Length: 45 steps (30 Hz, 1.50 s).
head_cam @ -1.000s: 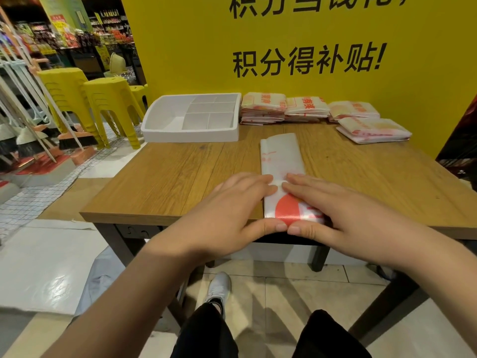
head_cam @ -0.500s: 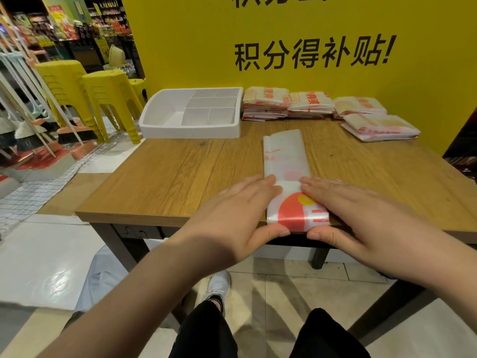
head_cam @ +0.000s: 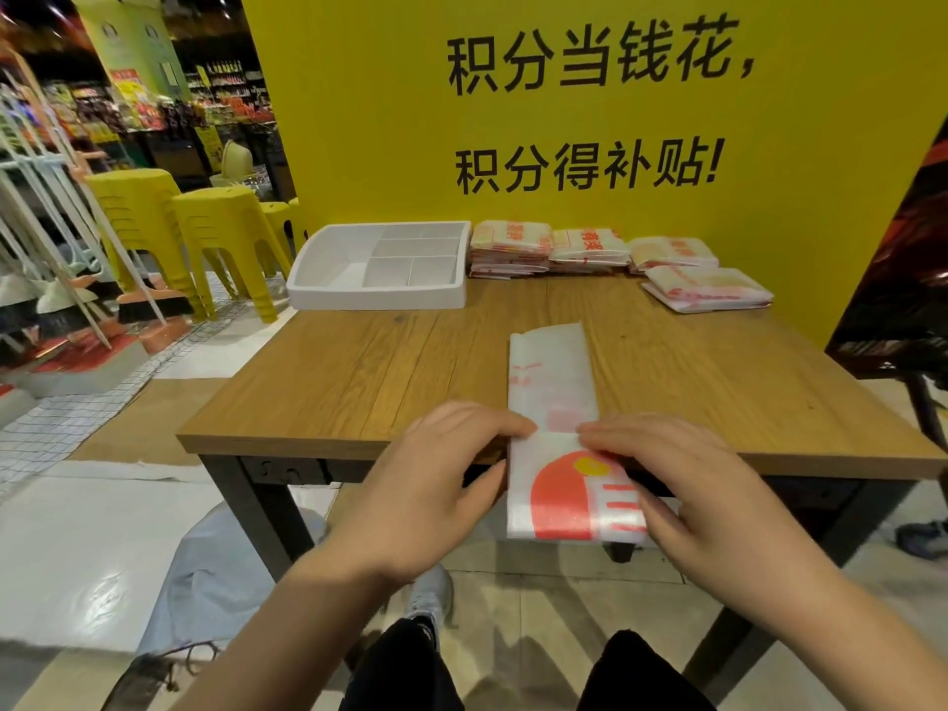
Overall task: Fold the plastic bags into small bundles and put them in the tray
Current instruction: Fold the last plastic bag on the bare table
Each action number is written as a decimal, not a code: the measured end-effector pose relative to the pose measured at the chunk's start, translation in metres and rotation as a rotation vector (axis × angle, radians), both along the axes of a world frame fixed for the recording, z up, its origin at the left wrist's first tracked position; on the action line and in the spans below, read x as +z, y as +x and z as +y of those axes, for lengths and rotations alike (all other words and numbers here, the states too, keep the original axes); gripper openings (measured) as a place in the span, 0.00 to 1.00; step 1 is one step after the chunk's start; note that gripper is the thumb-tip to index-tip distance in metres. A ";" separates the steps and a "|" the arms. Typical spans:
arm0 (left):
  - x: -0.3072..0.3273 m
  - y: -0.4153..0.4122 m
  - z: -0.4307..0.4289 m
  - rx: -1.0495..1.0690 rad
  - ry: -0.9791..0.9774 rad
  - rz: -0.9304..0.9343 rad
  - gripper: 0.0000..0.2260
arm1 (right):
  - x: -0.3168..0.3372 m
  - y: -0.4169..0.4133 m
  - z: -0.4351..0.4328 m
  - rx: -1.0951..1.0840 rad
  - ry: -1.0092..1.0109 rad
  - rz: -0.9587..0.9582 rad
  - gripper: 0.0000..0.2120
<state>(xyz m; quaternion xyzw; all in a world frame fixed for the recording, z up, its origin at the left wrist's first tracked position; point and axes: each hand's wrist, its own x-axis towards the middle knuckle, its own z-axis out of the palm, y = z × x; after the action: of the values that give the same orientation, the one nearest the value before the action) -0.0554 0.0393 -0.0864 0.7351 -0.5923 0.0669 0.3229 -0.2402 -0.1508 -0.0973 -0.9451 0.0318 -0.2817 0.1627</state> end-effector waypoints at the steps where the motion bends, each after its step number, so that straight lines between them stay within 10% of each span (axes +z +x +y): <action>1: -0.001 -0.003 0.001 0.008 -0.038 0.042 0.14 | -0.001 -0.001 0.003 0.000 0.043 -0.044 0.16; 26: 0.016 -0.027 -0.023 0.256 -0.219 0.527 0.08 | 0.015 0.032 0.027 -0.365 0.312 -0.171 0.12; 45: 0.008 -0.029 -0.035 0.453 -0.141 0.284 0.15 | 0.020 0.049 0.030 -0.445 0.317 -0.133 0.12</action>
<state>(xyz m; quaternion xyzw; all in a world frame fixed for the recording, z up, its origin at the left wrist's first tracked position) -0.0844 0.0039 -0.0784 0.8264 -0.3557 0.0748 0.4301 -0.1911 -0.1203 -0.0770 -0.8570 0.2717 -0.3633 0.2444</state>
